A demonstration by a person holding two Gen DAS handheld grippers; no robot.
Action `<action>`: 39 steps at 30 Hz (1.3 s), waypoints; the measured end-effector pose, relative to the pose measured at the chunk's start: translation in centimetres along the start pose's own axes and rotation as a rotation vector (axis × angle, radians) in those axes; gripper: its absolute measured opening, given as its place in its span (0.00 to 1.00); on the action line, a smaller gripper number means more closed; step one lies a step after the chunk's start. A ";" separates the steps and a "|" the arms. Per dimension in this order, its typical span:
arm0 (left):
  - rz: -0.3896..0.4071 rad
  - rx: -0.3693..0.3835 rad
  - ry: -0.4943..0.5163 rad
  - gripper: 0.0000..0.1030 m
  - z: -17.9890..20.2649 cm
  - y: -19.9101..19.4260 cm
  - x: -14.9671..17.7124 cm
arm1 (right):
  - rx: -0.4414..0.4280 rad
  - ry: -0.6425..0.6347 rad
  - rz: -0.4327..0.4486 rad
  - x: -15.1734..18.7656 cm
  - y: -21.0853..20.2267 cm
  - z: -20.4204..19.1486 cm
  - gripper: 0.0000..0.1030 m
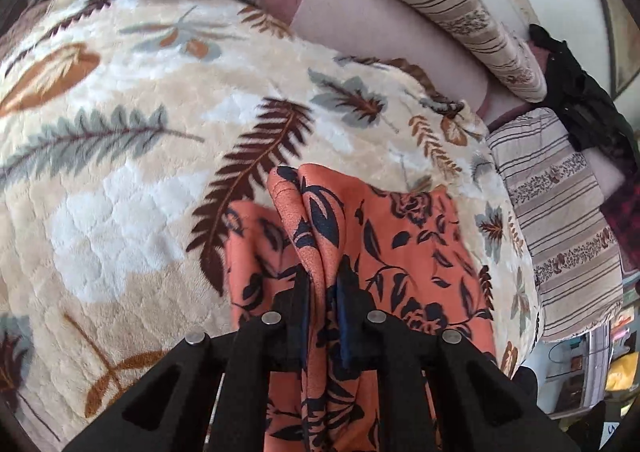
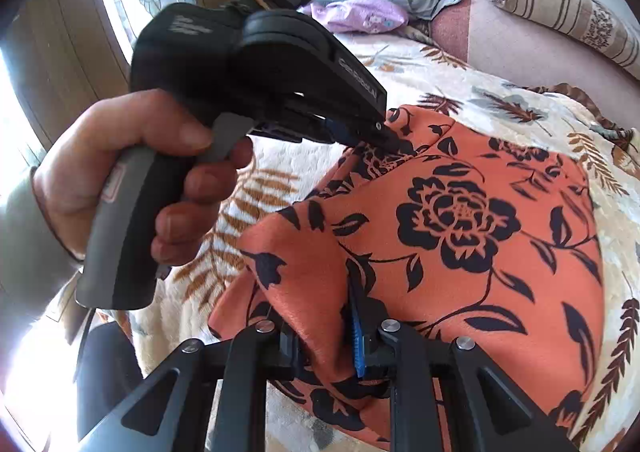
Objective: Fold small clothes
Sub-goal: 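Lift the side edge with the right tool and fold it over while the left tool holds the shirt, then smooth the narrow folded shirt flat with both tools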
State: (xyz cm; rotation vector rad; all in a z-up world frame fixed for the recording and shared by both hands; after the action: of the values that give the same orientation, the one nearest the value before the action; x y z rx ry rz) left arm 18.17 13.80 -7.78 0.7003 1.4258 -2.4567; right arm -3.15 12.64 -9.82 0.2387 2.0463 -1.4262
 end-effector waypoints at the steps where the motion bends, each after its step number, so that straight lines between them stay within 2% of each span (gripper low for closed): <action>1: 0.031 -0.001 0.024 0.11 0.8 -1.2 -0.1 | -0.006 -0.001 0.019 -0.1 -0.7 -0.2 0.18; 4: 0.074 -0.019 0.035 0.12 0.8 -3.0 0.8 | -0.028 -0.002 0.042 0.2 -2.1 -0.9 0.18; 6: 0.018 -0.045 -0.014 0.12 -1.5 -1.2 1.8 | -0.038 -0.008 0.025 1.0 -1.1 -1.4 0.21; 8: -0.067 -0.062 -0.081 0.14 -3.9 1.5 3.2 | -0.040 -0.035 -0.062 1.8 1.0 -2.0 0.28; 9: -0.060 -0.047 -0.098 0.15 -4.6 1.9 3.8 | -0.051 -0.058 -0.076 2.3 1.4 -2.4 0.30; 10: -0.033 -0.016 -0.127 0.16 -5.0 1.6 4.1 | -0.063 -0.076 -0.059 2.7 1.2 -2.8 0.37; 11: -0.019 0.002 -0.159 0.18 -5.2 1.2 4.2 | -0.089 -0.074 -0.051 3.0 0.8 -2.8 0.54; 12: -0.019 0.001 -0.175 0.21 -5.3 1.0 4.2 | -0.128 -0.049 -0.050 3.1 0.4 -2.5 0.63; 13: -0.026 -0.035 -0.173 0.31 -5.2 0.7 4.1 | -0.152 -0.017 -0.042 3.2 -0.2 -2.1 0.72; 14: -0.027 -0.083 -0.157 0.38 -4.8 0.4 4.1 | -0.159 0.006 -0.034 3.3 -0.7 -1.7 0.72; 18: 0.011 -0.169 -0.062 0.38 -2.0 -3.2 4.8 | -0.222 0.112 0.013 4.7 -3.8 0.1 0.72; 22: 0.104 -0.153 0.049 0.38 3.2 -7.4 6.9 | -0.266 0.276 0.065 6.2 -7.3 4.3 0.72; 24: 0.061 -0.186 0.081 0.38 4.7 -6.4 8.6 | -0.280 0.348 0.081 6.8 -8.4 6.3 0.72; 27: -0.115 -0.298 0.002 0.40 2.4 -2.4 12.2 | -0.264 0.424 0.092 8.0 -9.7 8.9 0.72; 29: -0.078 -0.266 -0.069 0.45 1.3 -2.9 13.7 | -0.261 0.478 0.095 8.8 -10.7 10.8 0.72; 30: -0.065 -0.278 -0.070 0.45 1.5 -3.7 13.8 | -0.264 0.511 0.097 9.2 -11.2 11.8 0.72; 34: -0.006 -0.385 0.023 0.44 4.1 -6.3 12.4 | -0.290 0.642 0.116 10.2 -11.8 16.0 0.75; 37: 0.069 -0.337 0.075 0.44 6.4 -7.4 10.9 | -0.365 0.780 0.090 10.2 -10.3 19.2 0.77; 39: 0.116 -0.339 0.107 0.46 7.7 -6.9 10.0 | -0.415 0.860 0.064 9.9 -8.6 20.9 0.77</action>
State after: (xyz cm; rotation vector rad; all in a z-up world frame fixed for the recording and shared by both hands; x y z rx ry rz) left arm 4.41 11.20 -4.33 0.8190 1.7308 -2.0474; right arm -7.00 -11.48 -13.49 0.8393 2.9159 -0.8786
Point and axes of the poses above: each gripper's, at about its wrist camera, not at the fingertips, and y roughly the way its jaws point, z to its right, x to its underside, the point moved 1 cm from there along y, roughly the way its jaws point, and after that the axes turned 7 degrees about y, right-handed, at the moved point
